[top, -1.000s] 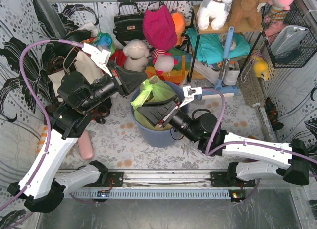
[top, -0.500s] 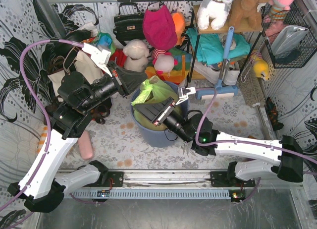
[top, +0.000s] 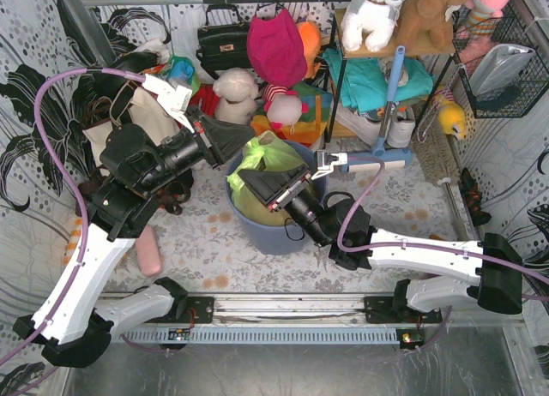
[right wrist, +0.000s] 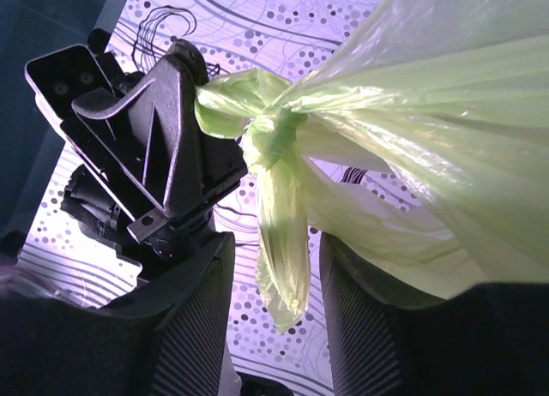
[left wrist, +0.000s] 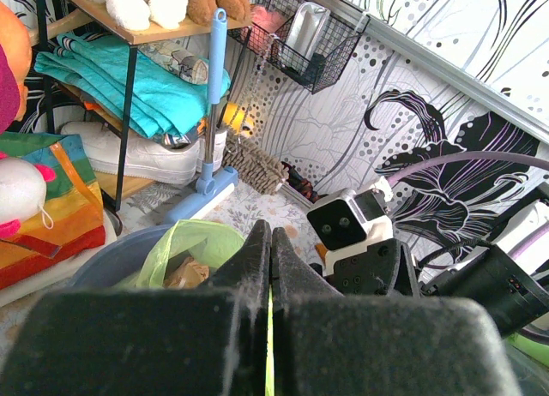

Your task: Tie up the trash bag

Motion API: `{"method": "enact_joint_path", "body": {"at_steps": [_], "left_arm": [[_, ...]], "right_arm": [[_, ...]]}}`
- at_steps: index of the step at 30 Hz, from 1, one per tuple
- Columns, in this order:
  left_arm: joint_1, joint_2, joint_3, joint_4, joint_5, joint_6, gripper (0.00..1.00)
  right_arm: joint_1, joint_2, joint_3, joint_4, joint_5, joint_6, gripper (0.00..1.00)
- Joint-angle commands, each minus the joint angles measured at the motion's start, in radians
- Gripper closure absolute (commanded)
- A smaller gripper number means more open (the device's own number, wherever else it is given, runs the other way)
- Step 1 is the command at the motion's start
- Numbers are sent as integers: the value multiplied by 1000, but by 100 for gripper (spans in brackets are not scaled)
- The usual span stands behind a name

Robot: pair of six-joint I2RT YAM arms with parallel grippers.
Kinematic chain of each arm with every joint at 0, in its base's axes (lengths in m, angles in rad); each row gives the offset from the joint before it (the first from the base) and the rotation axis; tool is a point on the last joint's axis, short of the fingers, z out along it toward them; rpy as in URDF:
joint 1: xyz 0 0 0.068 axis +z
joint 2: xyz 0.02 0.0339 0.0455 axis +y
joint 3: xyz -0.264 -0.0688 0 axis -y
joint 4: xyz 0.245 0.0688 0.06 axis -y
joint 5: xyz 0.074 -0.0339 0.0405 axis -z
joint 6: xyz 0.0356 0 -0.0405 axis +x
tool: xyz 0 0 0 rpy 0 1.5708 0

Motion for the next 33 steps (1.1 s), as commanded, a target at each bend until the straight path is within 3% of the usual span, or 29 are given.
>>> {"method": "enact_joint_path", "body": {"at_steps": [1, 8, 29, 33], "left_arm": [[-3, -12, 5, 59, 6, -5, 100], [-3, -4, 14, 49, 8, 6, 100], [-3, -10, 6, 49, 11, 6, 100], [-3, -10, 3, 48, 8, 7, 100]], "right_arm": [[4, -17, 6, 53, 68, -20, 57], [4, -11, 17, 32, 84, -39, 67], [-13, 52, 95, 36, 33, -68, 64], [-14, 48, 92, 23, 33, -70, 77]]}}
